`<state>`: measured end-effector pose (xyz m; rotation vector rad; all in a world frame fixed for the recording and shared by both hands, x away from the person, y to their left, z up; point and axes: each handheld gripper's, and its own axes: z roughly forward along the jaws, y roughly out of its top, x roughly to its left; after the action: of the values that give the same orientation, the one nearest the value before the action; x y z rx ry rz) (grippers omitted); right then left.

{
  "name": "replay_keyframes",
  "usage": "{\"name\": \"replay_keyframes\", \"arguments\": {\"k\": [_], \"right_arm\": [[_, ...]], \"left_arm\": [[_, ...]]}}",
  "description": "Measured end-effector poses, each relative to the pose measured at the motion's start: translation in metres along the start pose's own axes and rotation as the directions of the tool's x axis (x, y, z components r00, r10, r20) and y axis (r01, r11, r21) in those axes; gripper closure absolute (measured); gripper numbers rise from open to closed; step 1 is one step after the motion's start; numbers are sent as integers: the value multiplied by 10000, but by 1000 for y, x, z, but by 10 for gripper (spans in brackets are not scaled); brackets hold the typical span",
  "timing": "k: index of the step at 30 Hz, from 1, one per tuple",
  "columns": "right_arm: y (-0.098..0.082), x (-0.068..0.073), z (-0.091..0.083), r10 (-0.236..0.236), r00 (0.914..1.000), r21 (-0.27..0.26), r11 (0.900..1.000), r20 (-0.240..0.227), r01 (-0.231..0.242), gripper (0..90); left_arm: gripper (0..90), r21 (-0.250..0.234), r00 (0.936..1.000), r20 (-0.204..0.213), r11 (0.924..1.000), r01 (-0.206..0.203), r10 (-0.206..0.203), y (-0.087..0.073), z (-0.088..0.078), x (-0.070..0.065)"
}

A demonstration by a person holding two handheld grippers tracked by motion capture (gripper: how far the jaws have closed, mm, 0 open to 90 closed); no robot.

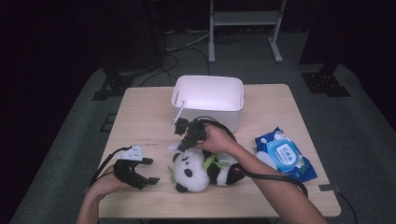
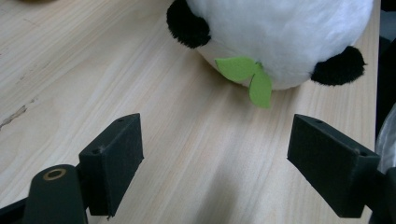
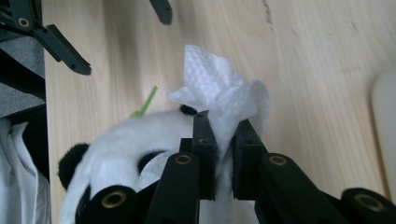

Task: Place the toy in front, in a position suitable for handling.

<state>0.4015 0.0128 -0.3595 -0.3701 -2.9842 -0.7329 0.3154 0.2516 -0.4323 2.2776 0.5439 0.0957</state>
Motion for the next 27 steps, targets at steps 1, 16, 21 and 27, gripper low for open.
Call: {"name": "replay_keyframes", "arguments": {"k": [1, 16, 21, 27], "right_arm": [[-4, -2, -3, 87, 9999, -7, 10000, 56, -87, 816], [-67, -12, -55, 965, 9928, -733, 9931, 704, -913, 815], [-84, -7, -65, 1101, 9912, -913, 9905, 730, -1033, 815], [-106, -2, -72, 1284, 9887, -1092, 9868, 780, -1195, 816]], "left_arm": [[170, 2, 10000, 2, 10000, -9, 9, 0, 1, 0], [170, -146, 9989, 379, 9996, -262, 267, 26, 17, 1], [170, -406, 9969, 686, 9985, -359, 386, 41, 25, 1], [170, -529, 9937, 997, 9975, -468, 519, 58, 33, -1]]}}
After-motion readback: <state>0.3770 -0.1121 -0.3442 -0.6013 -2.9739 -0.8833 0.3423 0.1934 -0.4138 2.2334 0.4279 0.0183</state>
